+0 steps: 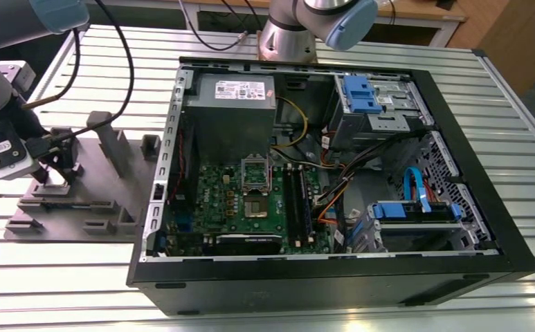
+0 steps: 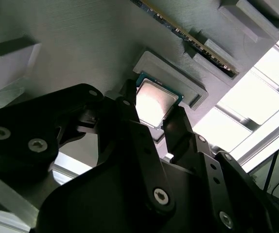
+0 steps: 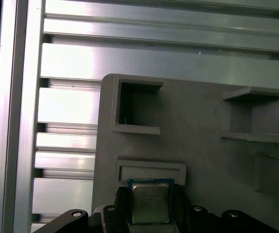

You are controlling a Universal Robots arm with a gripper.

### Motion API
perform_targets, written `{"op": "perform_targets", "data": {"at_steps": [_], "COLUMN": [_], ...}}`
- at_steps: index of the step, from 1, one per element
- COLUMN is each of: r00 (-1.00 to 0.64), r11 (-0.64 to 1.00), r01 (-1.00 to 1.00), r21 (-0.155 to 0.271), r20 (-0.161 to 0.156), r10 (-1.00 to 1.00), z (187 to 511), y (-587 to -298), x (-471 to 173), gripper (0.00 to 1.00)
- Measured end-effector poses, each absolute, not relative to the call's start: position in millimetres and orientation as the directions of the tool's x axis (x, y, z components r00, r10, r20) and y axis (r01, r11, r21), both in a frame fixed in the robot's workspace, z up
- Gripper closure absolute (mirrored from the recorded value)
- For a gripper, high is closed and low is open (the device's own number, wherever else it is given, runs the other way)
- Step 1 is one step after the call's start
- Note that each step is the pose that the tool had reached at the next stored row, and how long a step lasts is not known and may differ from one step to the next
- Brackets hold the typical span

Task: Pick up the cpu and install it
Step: 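Pick up the cpu and move it towards the insertion slot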

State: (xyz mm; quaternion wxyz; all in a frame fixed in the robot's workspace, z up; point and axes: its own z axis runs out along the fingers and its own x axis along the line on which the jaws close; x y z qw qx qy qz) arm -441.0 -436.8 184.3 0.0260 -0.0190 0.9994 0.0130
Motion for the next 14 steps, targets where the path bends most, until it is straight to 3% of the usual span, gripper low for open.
{"op": "perform_targets", "data": {"at_steps": [14], "r00": [-0.998], "r11": [0.999], "r01": [-0.038], "r21": [0.025], "r20": [-0.052], "r10": [-0.036], "z": [190.1], "y": [-436.9], "x": [-441.1], "gripper": [0.53]}}
